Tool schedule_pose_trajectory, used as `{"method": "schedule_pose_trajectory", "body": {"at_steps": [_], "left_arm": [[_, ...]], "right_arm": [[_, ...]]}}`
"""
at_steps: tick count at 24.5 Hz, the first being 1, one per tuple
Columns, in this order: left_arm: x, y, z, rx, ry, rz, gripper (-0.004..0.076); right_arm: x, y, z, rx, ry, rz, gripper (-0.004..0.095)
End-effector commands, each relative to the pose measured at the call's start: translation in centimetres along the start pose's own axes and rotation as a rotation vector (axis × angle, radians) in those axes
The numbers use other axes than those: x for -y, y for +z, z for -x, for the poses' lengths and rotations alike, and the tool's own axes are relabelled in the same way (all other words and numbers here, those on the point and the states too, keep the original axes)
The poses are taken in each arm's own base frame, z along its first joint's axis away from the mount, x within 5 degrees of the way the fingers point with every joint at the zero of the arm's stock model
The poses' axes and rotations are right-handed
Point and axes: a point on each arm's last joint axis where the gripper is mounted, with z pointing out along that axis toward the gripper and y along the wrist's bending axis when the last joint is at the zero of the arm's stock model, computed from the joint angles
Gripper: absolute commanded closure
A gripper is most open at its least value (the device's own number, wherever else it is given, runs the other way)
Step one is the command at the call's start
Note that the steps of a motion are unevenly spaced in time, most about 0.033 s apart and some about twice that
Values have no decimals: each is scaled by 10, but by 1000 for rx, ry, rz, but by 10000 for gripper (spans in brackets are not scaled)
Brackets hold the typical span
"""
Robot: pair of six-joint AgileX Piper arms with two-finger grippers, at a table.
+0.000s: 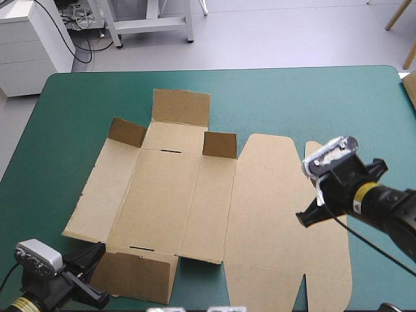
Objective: Fold the box
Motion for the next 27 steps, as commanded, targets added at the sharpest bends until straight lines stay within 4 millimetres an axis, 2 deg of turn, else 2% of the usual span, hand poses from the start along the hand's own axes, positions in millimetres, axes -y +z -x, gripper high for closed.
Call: {"method": "schedule_pose_trajectory", "body": {"at_steps": [1,7,12,18,20,21,23,24,25,27], "left_arm": [[1,-2,13,75,-12,-9,731],[1,-2,13,75,-12,-9,731],[1,-2,13,75,-12,-9,731],[1,-2,13,76,-11,-11,713],[1,-2,13,76,-10,-11,646],[1,-2,13,76,-7,-11,565],[1,-2,13,76,10,-10,332],[1,-2,13,76,8,-10,251],[2,-2,13,77,2,-16,209],[5,-2,13,82,-62,-53,214]], "right_arm": [[-3,0,-26,96,49,2,928],[-15,11,-83,115,103,59,928],[-21,14,-120,193,138,79,928],[-22,0,-142,307,176,99,928],[-22,-5,-144,337,177,104,928],[-22,-8,-146,355,181,105,928],[-21,-11,-147,372,185,107,928],[-21,-11,-147,372,185,107,928],[-21,-11,-147,372,185,107,928],[-21,-11,-147,372,185,107,928]]}}
